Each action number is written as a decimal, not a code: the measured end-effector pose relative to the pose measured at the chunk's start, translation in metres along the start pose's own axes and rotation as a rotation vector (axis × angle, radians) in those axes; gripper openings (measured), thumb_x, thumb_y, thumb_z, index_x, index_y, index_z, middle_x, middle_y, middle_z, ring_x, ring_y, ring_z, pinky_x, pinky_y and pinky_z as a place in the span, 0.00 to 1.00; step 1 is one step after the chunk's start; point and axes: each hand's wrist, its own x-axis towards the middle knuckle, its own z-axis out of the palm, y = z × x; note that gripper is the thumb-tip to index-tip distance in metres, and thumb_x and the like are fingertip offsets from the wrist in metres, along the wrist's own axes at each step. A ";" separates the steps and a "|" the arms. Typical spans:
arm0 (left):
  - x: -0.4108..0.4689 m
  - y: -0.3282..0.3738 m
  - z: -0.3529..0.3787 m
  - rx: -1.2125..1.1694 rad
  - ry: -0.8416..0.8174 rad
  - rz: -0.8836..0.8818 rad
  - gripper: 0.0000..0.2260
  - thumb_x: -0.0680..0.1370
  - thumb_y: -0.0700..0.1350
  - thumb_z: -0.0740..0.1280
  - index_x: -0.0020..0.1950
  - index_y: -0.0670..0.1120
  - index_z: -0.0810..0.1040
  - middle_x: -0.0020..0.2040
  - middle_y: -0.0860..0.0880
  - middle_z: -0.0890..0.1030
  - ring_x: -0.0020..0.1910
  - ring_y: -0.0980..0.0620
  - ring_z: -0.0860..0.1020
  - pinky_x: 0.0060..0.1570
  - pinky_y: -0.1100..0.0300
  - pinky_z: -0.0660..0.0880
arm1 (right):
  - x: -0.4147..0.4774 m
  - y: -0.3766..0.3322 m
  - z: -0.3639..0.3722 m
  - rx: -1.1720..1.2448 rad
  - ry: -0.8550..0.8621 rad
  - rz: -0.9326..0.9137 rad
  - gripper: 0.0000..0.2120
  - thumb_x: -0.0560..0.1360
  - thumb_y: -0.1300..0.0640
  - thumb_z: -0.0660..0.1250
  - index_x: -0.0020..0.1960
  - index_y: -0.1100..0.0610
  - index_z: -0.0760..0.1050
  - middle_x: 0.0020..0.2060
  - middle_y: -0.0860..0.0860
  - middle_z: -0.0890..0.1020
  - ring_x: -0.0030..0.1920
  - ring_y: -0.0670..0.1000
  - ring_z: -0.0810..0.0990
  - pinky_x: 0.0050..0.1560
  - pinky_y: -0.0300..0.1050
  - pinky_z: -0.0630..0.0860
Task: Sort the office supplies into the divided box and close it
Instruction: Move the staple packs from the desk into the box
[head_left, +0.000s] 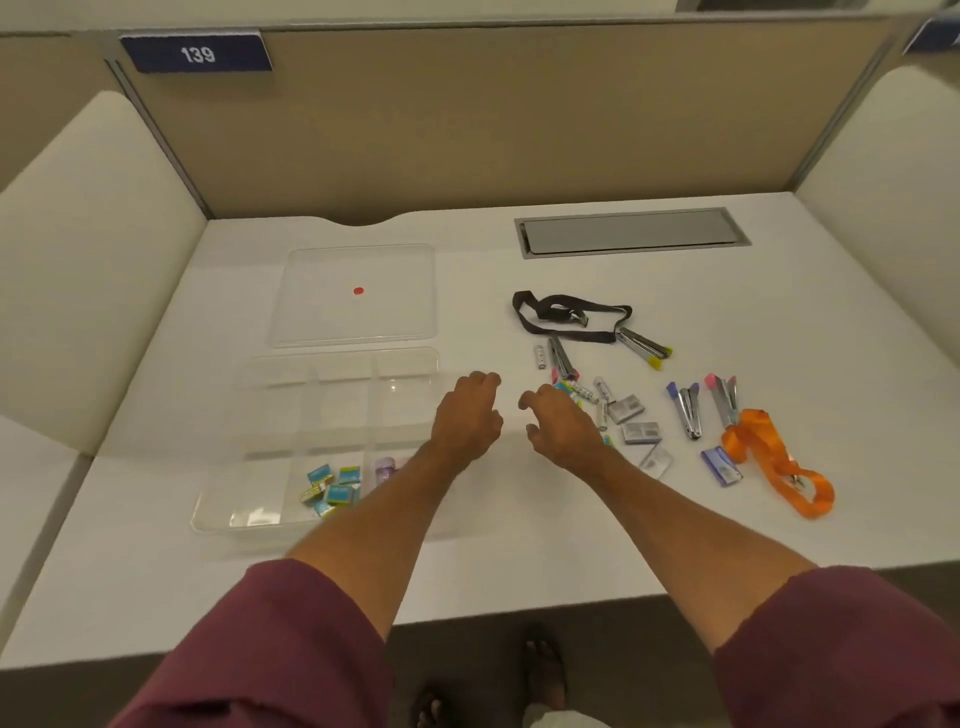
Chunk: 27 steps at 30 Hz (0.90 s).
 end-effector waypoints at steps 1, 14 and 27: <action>0.008 0.008 0.007 -0.002 -0.019 0.007 0.20 0.78 0.41 0.63 0.70 0.43 0.66 0.69 0.44 0.71 0.66 0.44 0.70 0.61 0.49 0.73 | -0.001 0.012 -0.001 -0.007 -0.015 0.017 0.18 0.77 0.62 0.63 0.66 0.58 0.70 0.61 0.57 0.73 0.63 0.56 0.71 0.59 0.49 0.73; 0.071 0.065 0.067 0.031 -0.140 0.074 0.20 0.78 0.39 0.61 0.70 0.46 0.67 0.67 0.44 0.72 0.64 0.43 0.71 0.61 0.47 0.73 | -0.017 0.096 0.008 0.003 -0.140 0.186 0.15 0.73 0.59 0.66 0.60 0.58 0.74 0.58 0.58 0.73 0.57 0.60 0.76 0.51 0.51 0.76; 0.086 0.078 0.084 0.188 -0.159 0.020 0.13 0.79 0.38 0.63 0.63 0.44 0.75 0.62 0.43 0.72 0.58 0.43 0.73 0.55 0.51 0.76 | 0.002 0.122 0.000 0.084 -0.031 0.207 0.13 0.72 0.56 0.69 0.56 0.55 0.75 0.52 0.55 0.74 0.50 0.57 0.78 0.45 0.44 0.73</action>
